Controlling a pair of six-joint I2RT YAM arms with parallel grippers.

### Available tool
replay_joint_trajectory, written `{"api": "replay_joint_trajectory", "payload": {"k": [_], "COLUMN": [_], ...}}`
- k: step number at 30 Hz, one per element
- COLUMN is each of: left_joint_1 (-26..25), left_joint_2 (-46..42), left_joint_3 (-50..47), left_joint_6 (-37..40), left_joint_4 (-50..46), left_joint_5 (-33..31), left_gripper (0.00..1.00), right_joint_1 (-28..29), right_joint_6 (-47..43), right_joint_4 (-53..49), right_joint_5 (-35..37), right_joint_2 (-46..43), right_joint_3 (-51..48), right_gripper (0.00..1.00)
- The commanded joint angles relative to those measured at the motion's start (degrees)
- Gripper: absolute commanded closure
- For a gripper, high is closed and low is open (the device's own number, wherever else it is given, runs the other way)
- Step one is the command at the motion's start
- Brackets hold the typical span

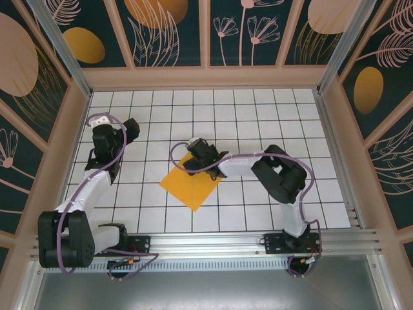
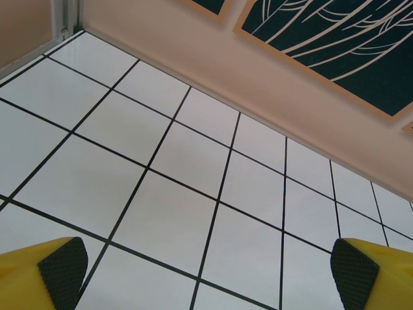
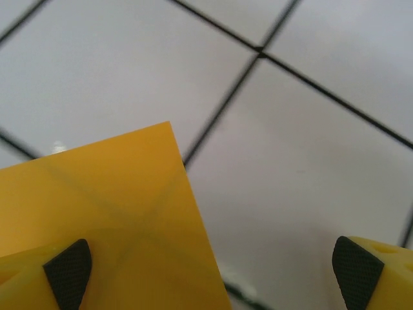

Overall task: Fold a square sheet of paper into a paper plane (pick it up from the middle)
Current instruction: Move the square sheet of paper to the center of the table.

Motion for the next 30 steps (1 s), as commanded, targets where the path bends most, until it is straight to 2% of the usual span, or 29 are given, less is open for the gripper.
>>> {"api": "replay_joint_trajectory", "payload": {"k": [1,4,7,10,13,17,20,22,30], "left_joint_1": [0.3,0.2,0.3,0.3,0.3,0.3,0.3,0.3,0.3], "left_joint_2": [0.5,0.6,0.5,0.3,0.4,0.5,0.2,0.1,0.7], "left_joint_3": [1.9,2.1,2.0,2.0,2.3,2.3,2.3,2.2,1.8], "left_joint_6": [-0.7,-1.2,-2.0,-3.3,-4.7,-5.2,-5.0,-4.9,-4.7], "left_joint_4": [-1.2,-1.9,-2.2,-3.0,-4.5,-4.9,-5.2,-5.3,-5.0], "left_joint_5": [-1.0,-0.9,-0.3,0.5,1.3,2.6,2.5,2.4,2.0], "left_gripper": [0.02,0.01,0.01,0.02,0.01,0.02,0.02,0.02,0.02], "right_joint_1": [-5.7,-10.5,-12.2,-11.1,-9.5,-2.8,0.2,0.4,-1.3], "right_joint_6": [0.5,0.1,-0.1,3.5,11.6,20.8,28.5,32.0,32.3], "right_joint_4": [-2.2,-1.0,-2.5,-6.7,-12.2,-15.6,-16.3,-13.8,-11.1], "right_joint_5": [3.8,3.7,3.6,0.1,-3.9,-4.4,-6.1,-9.2,-14.0], "right_joint_2": [1.1,1.0,0.1,-4.5,-7.9,-7.1,-5.4,-5.4,-3.8], "right_joint_3": [-3.6,-4.3,-1.6,2.1,4.6,5.7,5.5,3.3,0.0], "right_gripper": [0.01,0.02,0.02,0.02,0.02,0.04,0.09,0.16,0.19]}}
